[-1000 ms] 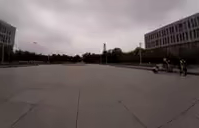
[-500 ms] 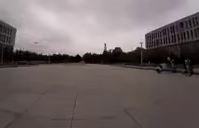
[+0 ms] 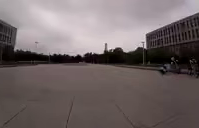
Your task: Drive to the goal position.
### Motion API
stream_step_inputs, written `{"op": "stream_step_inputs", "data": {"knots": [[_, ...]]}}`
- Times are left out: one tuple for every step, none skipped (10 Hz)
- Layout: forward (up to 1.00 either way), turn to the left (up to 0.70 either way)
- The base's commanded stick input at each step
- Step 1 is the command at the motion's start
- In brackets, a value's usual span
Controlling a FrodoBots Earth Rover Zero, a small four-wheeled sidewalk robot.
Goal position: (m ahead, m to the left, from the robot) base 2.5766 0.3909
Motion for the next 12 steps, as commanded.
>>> {"op": "stream_step_inputs", "data": {"knots": [[0.70,0.00],[0.70,0.00],[0.70,0.00],[0.70,0.00],[0.70,0.00],[0.70,0.00],[0.70,0.00],[0.70,0.00],[0.70,0.00],[0.70,0.00],[0.70,0.00],[0.70,0.00]]}}
